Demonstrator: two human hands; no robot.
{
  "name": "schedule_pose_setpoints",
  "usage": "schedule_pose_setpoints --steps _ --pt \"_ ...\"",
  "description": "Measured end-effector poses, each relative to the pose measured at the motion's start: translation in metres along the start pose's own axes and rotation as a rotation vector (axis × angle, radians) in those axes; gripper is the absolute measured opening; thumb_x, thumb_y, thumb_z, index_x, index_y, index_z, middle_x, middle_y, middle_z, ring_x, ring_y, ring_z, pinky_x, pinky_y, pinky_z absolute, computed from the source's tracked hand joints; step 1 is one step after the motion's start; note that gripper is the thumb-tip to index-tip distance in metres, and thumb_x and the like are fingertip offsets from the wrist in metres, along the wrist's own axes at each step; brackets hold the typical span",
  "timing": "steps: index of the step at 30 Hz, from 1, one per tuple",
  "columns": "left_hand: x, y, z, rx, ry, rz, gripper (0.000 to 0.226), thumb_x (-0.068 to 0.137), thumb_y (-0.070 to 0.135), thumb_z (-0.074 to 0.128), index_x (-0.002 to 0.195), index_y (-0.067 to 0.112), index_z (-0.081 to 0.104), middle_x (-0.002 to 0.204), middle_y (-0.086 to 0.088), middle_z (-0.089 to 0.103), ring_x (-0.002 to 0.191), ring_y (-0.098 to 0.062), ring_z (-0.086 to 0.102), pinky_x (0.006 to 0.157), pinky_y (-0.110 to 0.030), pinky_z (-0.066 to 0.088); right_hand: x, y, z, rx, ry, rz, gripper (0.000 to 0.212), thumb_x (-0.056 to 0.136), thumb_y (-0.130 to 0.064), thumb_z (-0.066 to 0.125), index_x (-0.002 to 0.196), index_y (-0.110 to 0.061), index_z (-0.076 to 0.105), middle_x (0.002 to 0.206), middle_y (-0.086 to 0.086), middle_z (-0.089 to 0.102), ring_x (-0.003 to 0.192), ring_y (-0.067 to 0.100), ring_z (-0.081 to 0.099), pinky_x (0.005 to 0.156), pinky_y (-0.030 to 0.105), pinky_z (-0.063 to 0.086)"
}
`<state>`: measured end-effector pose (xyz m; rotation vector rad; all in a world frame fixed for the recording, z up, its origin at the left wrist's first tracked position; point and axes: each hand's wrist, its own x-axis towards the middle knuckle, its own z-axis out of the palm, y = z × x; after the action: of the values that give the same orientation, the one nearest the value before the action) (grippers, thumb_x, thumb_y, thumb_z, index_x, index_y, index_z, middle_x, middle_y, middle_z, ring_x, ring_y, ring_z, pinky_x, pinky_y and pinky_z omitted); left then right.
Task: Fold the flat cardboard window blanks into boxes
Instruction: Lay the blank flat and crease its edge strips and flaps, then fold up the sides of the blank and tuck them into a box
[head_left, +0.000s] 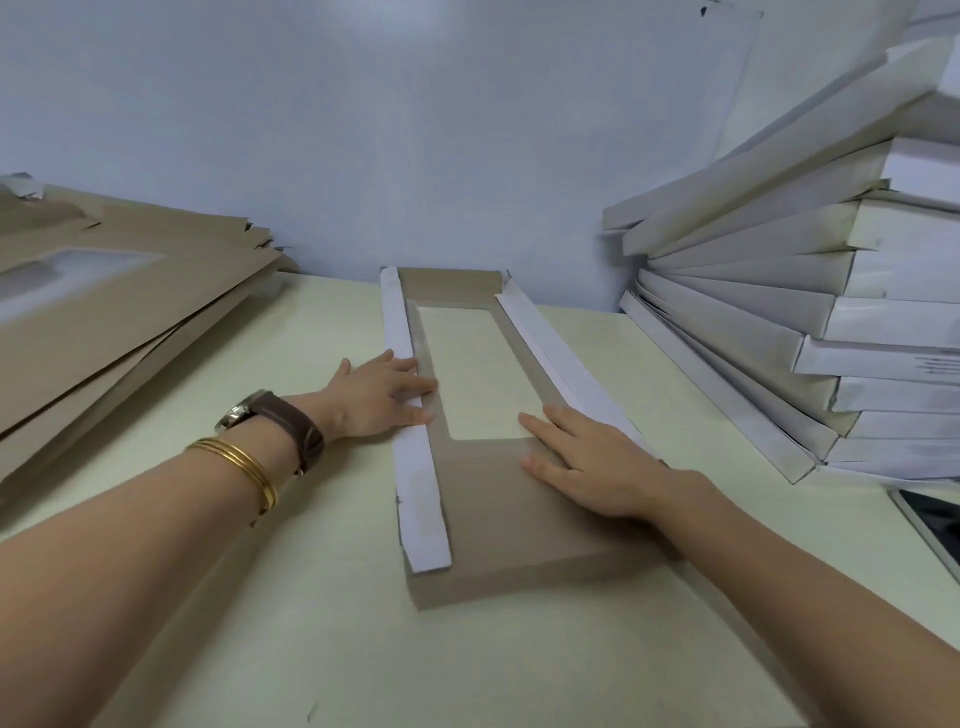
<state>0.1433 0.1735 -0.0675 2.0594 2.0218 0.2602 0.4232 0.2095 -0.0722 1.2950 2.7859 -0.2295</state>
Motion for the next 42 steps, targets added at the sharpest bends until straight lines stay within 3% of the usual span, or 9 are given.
schedule_pose_setpoints --steps 5,8,11,17,20,23,30,36,42 --pt "-0.006 0.012 0.009 -0.026 0.206 0.087 0.033 0.094 0.004 0.043 0.121 0.009 0.063 0.131 -0.01 0.056 0.129 -0.025 0.042 0.104 -0.038 0.034 0.012 -0.02 0.012 -0.038 0.01 0.069 0.064 0.097 -0.061 0.013 0.154 -0.035 0.002 0.163 0.003 0.0 0.15 0.018 -0.002 0.121 0.04 0.004" --pt "-0.011 0.016 0.013 -0.009 0.24 0.103 0.034 0.092 0.005 0.042 0.117 0.01 0.065 0.127 -0.004 0.061 0.123 -0.025 0.051 0.101 -0.037 0.04 0.018 -0.025 0.013 -0.046 0.015 0.081 0.064 0.097 -0.06 0.013 0.154 -0.034 0.001 0.163 0.004 0.0 0.15 0.019 -0.001 0.121 0.04 0.004" --pt "-0.017 0.022 0.015 0.021 0.254 0.116 0.034 0.097 0.025 0.045 0.126 0.015 0.061 0.13 -0.001 0.061 0.121 -0.022 0.053 0.101 -0.032 0.04 0.021 -0.028 0.013 -0.046 0.021 0.093 0.064 0.097 -0.061 0.014 0.154 -0.034 0.002 0.163 0.003 0.0 0.15 0.019 -0.001 0.121 0.04 0.004" --pt "-0.023 0.025 0.0 0.262 0.205 0.123 0.038 0.093 0.016 0.045 0.129 0.021 0.058 0.123 0.003 0.064 0.118 -0.019 0.054 0.116 -0.031 0.013 0.02 -0.026 0.014 -0.005 0.082 0.096 0.063 0.095 -0.063 0.019 0.152 -0.039 0.01 0.16 0.001 0.012 0.145 0.022 0.008 0.117 0.04 0.012" --pt "-0.031 0.017 -0.014 0.261 0.152 0.084 0.041 0.092 0.018 0.05 0.131 0.027 0.056 0.125 -0.001 0.06 0.119 -0.023 0.053 0.102 -0.032 0.039 0.017 -0.02 0.012 0.062 0.121 0.089 0.059 0.096 -0.062 0.028 0.15 -0.039 0.021 0.152 0.002 0.023 0.14 0.021 0.013 0.116 0.038 0.017" --pt "-0.043 0.008 -0.016 0.325 0.081 0.193 0.044 0.083 0.007 0.05 0.119 0.029 0.062 0.115 0.004 0.062 0.109 -0.021 0.057 0.084 -0.028 0.045 0.011 -0.01 0.011 0.185 0.153 0.07 0.054 0.096 -0.053 0.04 0.147 -0.035 0.034 0.146 -0.001 0.029 0.136 0.014 0.014 0.113 0.031 0.019" --pt "-0.063 -0.008 -0.001 0.155 0.12 0.3 0.04 0.084 -0.001 0.048 0.118 0.013 0.064 0.123 0.0 0.061 0.117 -0.018 0.053 0.096 -0.03 0.041 -0.013 0.012 -0.002 0.247 0.214 -0.067 0.041 0.096 -0.035 0.054 0.135 -0.024 0.051 0.131 -0.011 0.052 0.121 0.004 0.04 0.098 0.017 0.029" --pt "-0.071 -0.008 0.003 0.038 0.169 0.244 0.032 0.094 0.04 0.055 0.116 0.02 0.067 0.123 0.006 0.062 0.125 -0.01 0.048 0.105 -0.026 0.035 -0.031 0.028 -0.006 0.212 0.316 -0.175 0.035 0.086 -0.018 0.072 0.121 -0.015 0.065 0.121 -0.008 0.063 0.115 0.01 0.054 0.096 0.006 0.031" --pt "-0.075 -0.002 -0.001 0.011 0.196 0.261 0.035 0.085 0.003 0.059 0.113 0.021 0.069 0.121 0.008 0.064 0.117 -0.013 0.056 0.098 -0.028 0.041 -0.041 0.027 -0.004 0.164 0.394 -0.291 0.031 0.08 0.005 0.07 0.106 -0.011 0.072 0.103 -0.01 0.068 0.105 0.009 0.05 0.089 0.01 0.037"
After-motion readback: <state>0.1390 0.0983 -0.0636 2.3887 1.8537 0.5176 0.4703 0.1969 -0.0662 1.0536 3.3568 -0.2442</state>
